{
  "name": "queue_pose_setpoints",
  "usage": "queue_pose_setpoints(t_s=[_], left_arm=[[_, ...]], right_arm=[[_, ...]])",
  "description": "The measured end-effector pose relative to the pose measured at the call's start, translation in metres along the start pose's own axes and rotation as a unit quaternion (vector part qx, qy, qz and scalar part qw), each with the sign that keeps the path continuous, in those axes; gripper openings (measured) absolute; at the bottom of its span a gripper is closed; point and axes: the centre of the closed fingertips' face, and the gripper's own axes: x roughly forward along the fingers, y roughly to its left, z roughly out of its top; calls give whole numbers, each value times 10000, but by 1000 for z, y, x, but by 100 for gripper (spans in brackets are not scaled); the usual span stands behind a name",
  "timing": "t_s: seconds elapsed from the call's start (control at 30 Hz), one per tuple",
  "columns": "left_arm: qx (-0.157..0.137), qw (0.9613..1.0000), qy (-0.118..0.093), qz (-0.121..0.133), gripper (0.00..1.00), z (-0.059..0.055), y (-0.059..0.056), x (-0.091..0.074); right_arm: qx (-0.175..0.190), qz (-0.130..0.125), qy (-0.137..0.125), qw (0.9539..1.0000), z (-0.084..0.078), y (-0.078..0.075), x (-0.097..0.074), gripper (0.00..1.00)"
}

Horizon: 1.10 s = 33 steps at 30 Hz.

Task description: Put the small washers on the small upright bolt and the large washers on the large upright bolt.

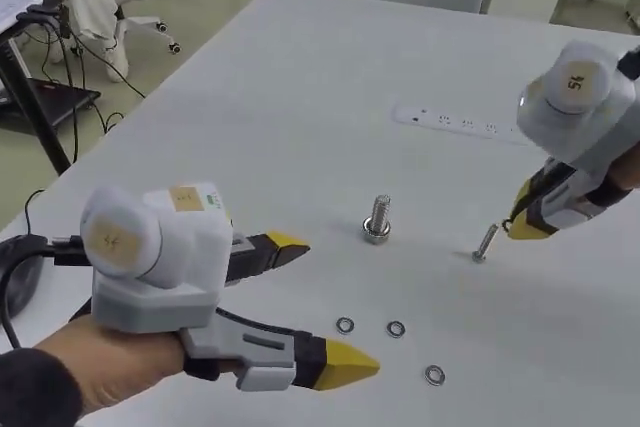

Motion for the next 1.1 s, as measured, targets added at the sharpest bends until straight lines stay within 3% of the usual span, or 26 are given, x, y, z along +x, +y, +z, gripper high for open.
queue_pose_setpoints(t_s=[0.43,0.73,1.1], left_arm=[[-41,10000,67,54,81,-4,3,-1],[-89,9998,93,121,81,-6,6,-2],[-120,9998,81,165,81,-6,6,-2]], right_arm=[[133,113,11,9998,-3,-20,22,13],[70,274,83,9996,-4,-20,38,13],[11,362,157,9992,-3,-18,42,13]])
